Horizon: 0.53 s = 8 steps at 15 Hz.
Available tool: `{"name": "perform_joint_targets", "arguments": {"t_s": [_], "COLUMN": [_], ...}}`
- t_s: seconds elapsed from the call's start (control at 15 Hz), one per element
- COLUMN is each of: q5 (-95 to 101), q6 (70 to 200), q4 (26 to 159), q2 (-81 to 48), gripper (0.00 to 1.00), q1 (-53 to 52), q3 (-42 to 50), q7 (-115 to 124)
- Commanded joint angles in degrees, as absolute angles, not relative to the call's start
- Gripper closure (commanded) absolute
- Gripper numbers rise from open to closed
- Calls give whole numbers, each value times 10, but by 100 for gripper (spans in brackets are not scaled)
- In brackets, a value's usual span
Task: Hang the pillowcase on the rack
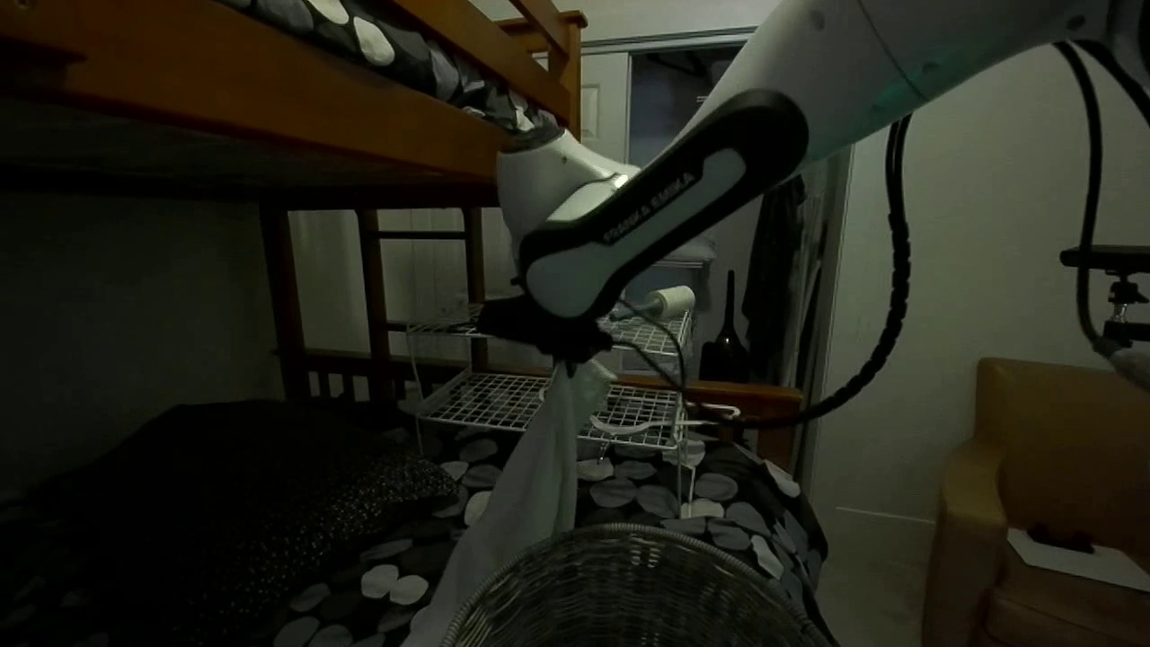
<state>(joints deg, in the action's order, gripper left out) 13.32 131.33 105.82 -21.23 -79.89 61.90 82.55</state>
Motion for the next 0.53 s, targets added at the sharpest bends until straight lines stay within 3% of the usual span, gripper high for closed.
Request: {"name": "perform_joint_targets", "arguments": {"t_s": [0.0,0.47], "q5": [250,248], "q6": [1172,1162], "q4": [1004,949], "q2": [-102,-39], "gripper": [99,99], "q1": [-773,-589], "q3": [599,400], "q7": [803,823]}}
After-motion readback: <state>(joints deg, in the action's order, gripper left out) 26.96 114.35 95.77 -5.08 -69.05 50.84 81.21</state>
